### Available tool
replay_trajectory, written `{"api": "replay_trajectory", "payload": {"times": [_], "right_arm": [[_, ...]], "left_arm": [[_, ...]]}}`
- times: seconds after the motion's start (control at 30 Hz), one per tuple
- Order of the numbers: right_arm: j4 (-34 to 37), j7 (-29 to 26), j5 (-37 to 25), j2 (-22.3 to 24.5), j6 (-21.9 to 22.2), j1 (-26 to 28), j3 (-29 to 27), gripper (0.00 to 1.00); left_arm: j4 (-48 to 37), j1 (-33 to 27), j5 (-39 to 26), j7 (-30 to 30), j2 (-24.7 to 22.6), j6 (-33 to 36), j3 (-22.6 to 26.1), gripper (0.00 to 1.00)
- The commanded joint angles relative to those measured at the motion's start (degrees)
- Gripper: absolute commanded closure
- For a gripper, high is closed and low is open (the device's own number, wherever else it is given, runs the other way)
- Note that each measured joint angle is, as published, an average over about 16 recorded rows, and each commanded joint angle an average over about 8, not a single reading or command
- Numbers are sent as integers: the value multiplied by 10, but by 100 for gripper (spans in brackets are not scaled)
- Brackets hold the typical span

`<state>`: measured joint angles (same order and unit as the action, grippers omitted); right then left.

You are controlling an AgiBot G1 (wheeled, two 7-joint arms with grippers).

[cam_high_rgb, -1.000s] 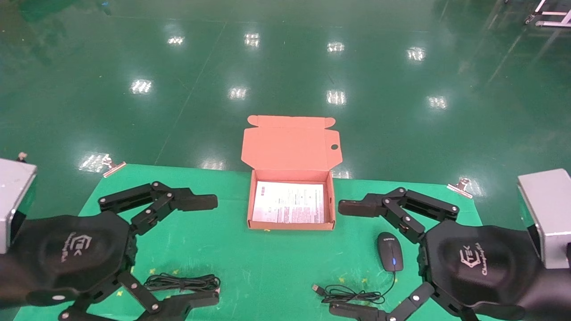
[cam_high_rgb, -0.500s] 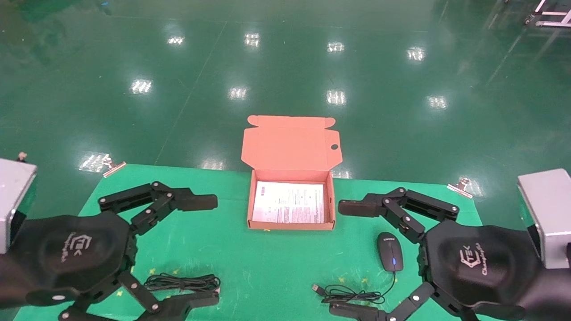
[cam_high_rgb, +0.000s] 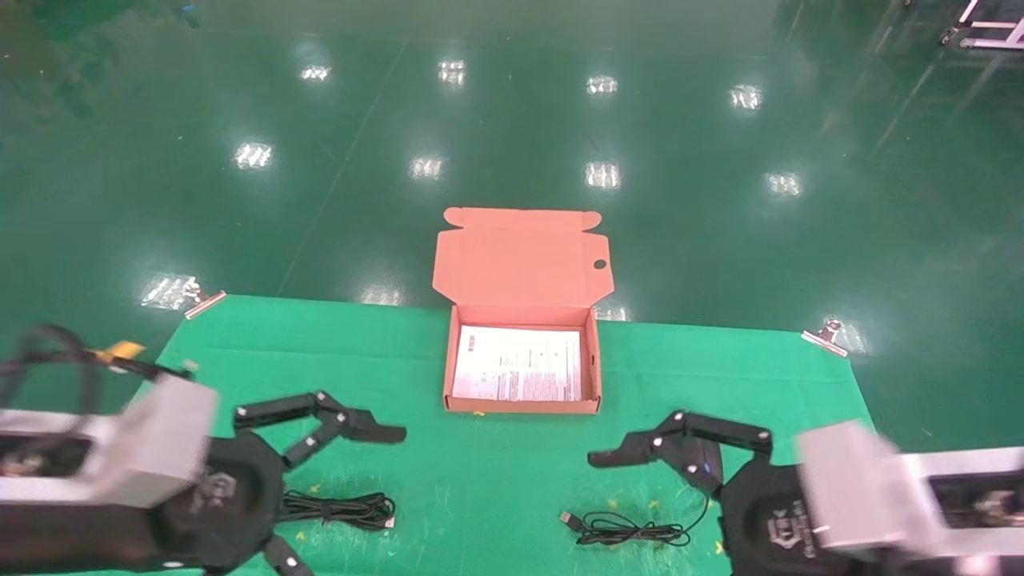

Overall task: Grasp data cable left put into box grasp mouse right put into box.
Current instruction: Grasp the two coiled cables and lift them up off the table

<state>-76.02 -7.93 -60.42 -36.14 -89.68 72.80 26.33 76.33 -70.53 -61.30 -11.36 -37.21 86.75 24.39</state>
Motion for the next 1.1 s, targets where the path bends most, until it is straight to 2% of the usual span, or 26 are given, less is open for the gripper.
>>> {"api": "replay_trajectory", "payload": {"times": [0.03,0.37,0.57,0.8,1.0,1.1], "right_arm": [[-4,3,-33,-6,-6,24,17,0],[-8,60,-236,-53,-11,166,229,0],[-5,62,-326,-84,2,205,326,0],[5,46,-395,-100,49,186,365,0],[41,32,-424,-105,119,147,367,0],[71,31,-424,-112,150,130,364,0]], "left_arm": [[3,-19,-31,-2,-7,5,14,0],[11,-96,-237,68,-76,-2,109,0],[11,-96,-361,83,-116,-39,159,0],[-3,-77,-474,30,-151,-81,195,0],[-81,-77,-506,-34,-178,-97,200,0],[-136,-86,-520,-34,-196,-108,204,0]]}}
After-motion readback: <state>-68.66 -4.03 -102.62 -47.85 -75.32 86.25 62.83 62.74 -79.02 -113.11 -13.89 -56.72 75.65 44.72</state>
